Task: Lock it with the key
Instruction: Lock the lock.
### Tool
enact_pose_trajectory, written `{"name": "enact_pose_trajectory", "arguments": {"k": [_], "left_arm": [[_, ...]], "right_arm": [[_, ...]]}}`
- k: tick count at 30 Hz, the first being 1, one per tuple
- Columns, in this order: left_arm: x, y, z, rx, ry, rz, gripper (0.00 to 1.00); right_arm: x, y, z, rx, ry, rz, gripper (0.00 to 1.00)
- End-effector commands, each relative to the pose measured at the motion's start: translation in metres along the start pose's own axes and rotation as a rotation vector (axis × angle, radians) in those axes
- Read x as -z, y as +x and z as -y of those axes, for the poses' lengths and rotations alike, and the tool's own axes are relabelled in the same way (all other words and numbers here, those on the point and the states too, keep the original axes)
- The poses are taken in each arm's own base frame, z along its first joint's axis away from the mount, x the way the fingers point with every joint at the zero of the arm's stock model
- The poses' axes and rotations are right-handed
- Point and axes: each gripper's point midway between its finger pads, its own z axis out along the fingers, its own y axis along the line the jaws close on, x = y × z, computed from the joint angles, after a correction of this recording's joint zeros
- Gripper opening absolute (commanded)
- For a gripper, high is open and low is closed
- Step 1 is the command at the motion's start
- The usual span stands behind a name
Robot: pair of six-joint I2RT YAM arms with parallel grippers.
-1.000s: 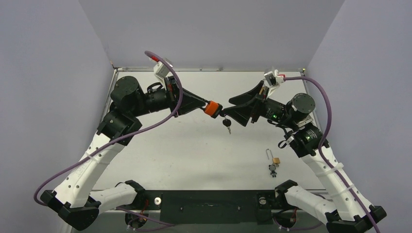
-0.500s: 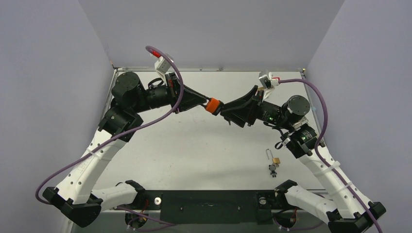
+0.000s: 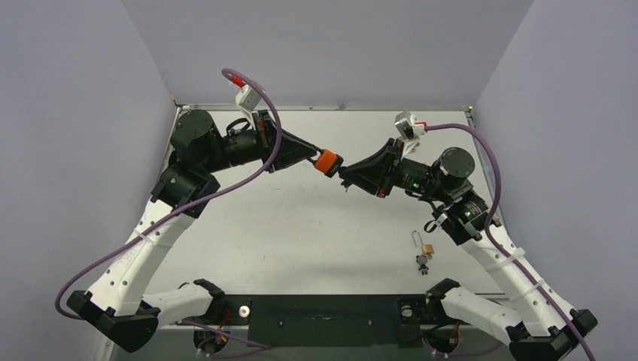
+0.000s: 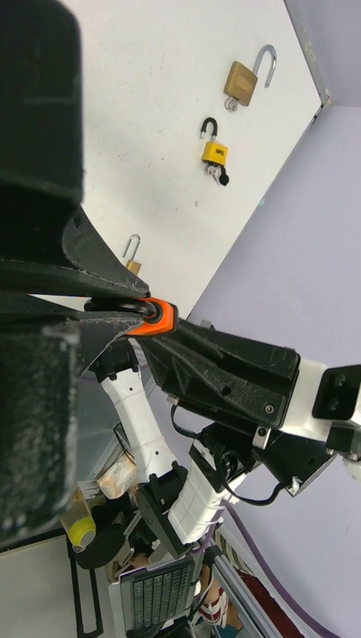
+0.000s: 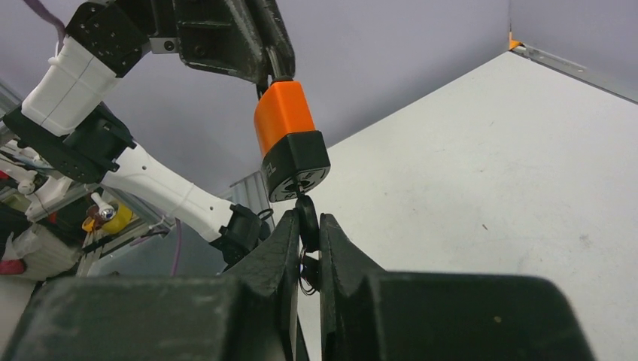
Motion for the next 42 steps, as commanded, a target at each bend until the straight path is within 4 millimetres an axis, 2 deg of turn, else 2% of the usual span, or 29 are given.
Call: {"name": "enact_pose_trajectory", "arguments": {"k": [1,6,10,15,21,25,28,30,31,32,33,34,35,37,38,39,40,41,42], "left_arm": [[0.006,-0.032,0.024,-0.069,0.062,0.09,0.0],[0.007,-0.036,0.012,-0.054,0.05,0.106,0.0],[0.013,-0.047,0.006,-0.044,0.075,0.139,0.0],[0.02,-0.056,-0.001,-0.055,0.069,0.161,0.0],[0.022,-0.053,-0.022,-0.034,0.036,0.163,0.0],[0.024,-0.052,-0.027,-0.024,0.042,0.172,0.0],[0.023,-0.051,-0.038,-0.015,0.012,0.177,0.0],[0.021,-0.046,-0.055,0.013,-0.043,0.176,0.0],[0.02,-0.036,-0.069,0.052,-0.087,0.159,0.0],[0.018,-0.035,-0.083,0.059,-0.141,0.174,0.0],[0.017,-0.023,-0.099,0.096,-0.186,0.157,0.0],[0.016,-0.019,-0.116,0.108,-0.249,0.17,0.0],[0.016,-0.004,-0.139,0.152,-0.338,0.164,0.0],[0.017,0.022,-0.176,0.192,-0.494,0.145,0.0],[0.016,0.037,-0.192,0.201,-0.552,0.121,0.0],[0.017,0.047,-0.209,0.203,-0.641,0.12,0.0],[0.018,0.06,-0.22,0.215,-0.685,0.102,0.0],[0.017,0.069,-0.233,0.217,-0.744,0.101,0.0],[0.018,0.078,-0.241,0.223,-0.768,0.096,0.0]], "right_arm": [[0.0,-0.013,-0.003,0.051,0.003,0.039,0.0],[0.004,-0.007,0.007,0.047,0.037,0.037,0.0],[0.012,-0.003,0.02,0.045,0.086,0.046,0.0],[0.02,0.016,0.042,0.004,0.151,0.018,0.0],[0.027,0.029,0.062,-0.016,0.21,0.01,0.0],[0.029,0.04,0.072,-0.041,0.229,-0.003,0.0],[0.029,0.039,0.077,-0.043,0.245,0.015,0.0],[0.029,0.039,0.088,-0.054,0.298,0.022,0.0],[0.031,0.041,0.102,-0.068,0.366,0.026,0.0],[0.032,0.044,0.11,-0.094,0.408,0.014,0.0],[0.033,0.045,0.126,-0.11,0.486,0.024,0.0],[0.032,0.045,0.132,-0.133,0.522,0.027,0.0],[0.029,0.051,0.145,-0.149,0.576,0.018,0.0],[0.018,0.055,0.155,-0.146,0.644,-0.004,0.0],[0.015,0.068,0.166,-0.148,0.698,-0.053,0.0],[0.011,0.068,0.168,-0.123,0.76,-0.064,0.0],[0.005,0.08,0.177,-0.099,0.819,-0.105,0.0],[0.002,0.078,0.18,-0.092,0.843,-0.117,0.0],[-0.005,0.09,0.188,-0.095,0.874,-0.151,0.0]]}}
